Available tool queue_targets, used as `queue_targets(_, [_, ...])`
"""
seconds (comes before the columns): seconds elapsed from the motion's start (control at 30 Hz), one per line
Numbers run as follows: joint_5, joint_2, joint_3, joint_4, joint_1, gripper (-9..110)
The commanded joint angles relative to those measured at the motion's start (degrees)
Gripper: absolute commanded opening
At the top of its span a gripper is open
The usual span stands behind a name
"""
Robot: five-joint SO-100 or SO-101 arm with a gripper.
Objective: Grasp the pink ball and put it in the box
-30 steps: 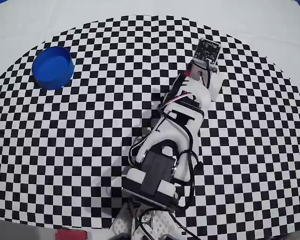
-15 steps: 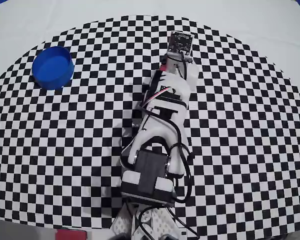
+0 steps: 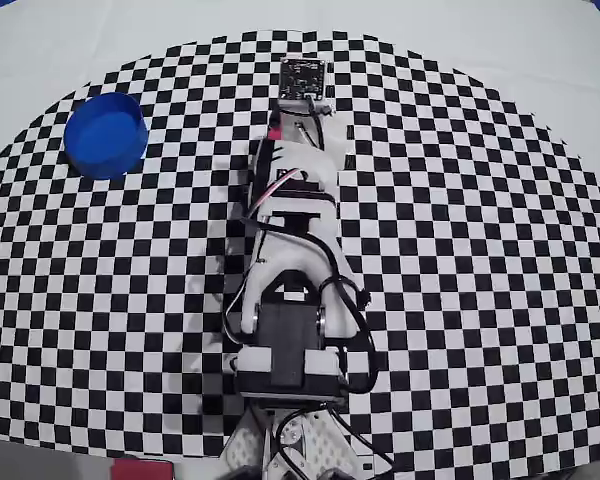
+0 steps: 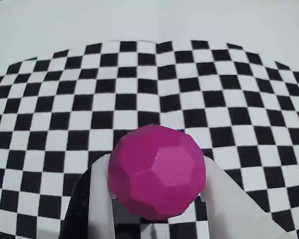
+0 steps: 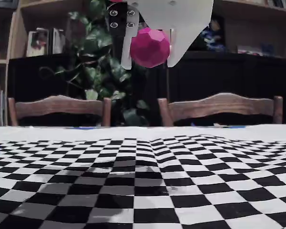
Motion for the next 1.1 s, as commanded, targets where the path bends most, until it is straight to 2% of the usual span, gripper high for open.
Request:
queue_targets(0.0, [0.4, 3.4, -0.3, 1.4, -1.3, 0])
queue_targets(1.07, [0.4, -1.8, -5.9, 1.3, -22.1, 0])
